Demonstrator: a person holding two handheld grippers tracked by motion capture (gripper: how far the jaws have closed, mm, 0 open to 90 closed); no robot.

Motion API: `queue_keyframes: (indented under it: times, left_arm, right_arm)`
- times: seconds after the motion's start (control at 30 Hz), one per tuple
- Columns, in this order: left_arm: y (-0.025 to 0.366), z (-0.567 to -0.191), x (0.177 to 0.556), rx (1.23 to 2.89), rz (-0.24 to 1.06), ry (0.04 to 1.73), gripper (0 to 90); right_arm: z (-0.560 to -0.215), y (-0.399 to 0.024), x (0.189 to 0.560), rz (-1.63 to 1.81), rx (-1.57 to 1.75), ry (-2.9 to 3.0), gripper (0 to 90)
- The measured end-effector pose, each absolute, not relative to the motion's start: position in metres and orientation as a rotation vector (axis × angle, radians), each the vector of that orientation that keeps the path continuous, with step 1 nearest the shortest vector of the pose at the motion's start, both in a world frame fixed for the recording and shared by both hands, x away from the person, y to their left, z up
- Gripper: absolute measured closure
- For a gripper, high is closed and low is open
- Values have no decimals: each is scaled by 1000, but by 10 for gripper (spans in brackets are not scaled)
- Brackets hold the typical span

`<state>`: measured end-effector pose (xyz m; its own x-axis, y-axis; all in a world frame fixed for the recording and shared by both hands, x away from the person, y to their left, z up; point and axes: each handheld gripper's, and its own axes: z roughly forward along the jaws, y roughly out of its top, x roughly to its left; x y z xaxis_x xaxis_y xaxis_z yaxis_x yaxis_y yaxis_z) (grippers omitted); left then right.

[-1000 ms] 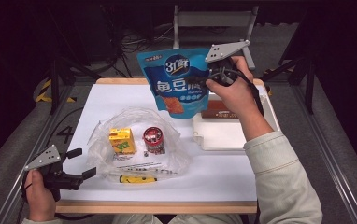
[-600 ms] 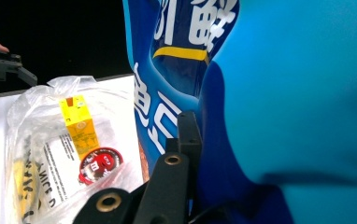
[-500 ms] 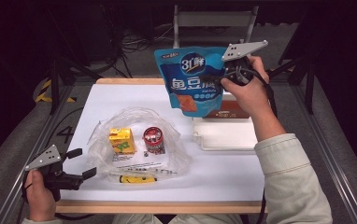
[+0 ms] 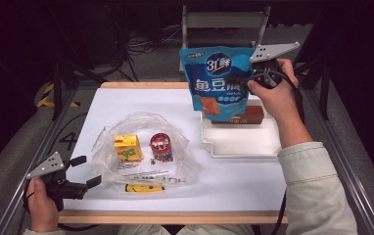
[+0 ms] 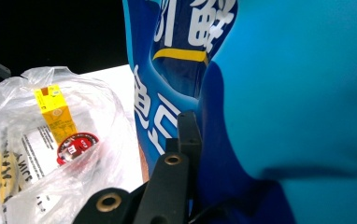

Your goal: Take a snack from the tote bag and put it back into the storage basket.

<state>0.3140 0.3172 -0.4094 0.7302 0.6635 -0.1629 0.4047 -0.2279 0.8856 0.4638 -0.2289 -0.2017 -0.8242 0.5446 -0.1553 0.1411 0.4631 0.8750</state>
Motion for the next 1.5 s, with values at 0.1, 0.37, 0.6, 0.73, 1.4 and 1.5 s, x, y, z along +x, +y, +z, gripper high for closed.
queue_keyframes:
  times: [0.1, 0.37, 0.6, 0.73, 1.4, 1.5]
  left_arm:
    - [317, -409, 315, 1861, 305, 824, 23]
    - [318, -410, 315, 1859, 302, 826, 23]
    - [317, -410, 315, 1864, 303, 827, 23]
    - [317, -410, 315, 1865, 301, 828, 23]
    - [317, -410, 315, 1868, 301, 827, 22]
    - [317, -410, 315, 1867, 300, 828, 23]
  right_arm:
    - [-202, -235, 465, 1321, 589, 2289, 898]
    - [-207, -249, 468, 1309, 623, 2283, 898]
    - [-221, -256, 472, 1307, 656, 2295, 898]
    - [-229, -255, 475, 1302, 664, 2307, 898]
    - [-264, -253, 485, 1284, 715, 2367, 898]
    - [-267, -254, 486, 1290, 721, 2366, 898]
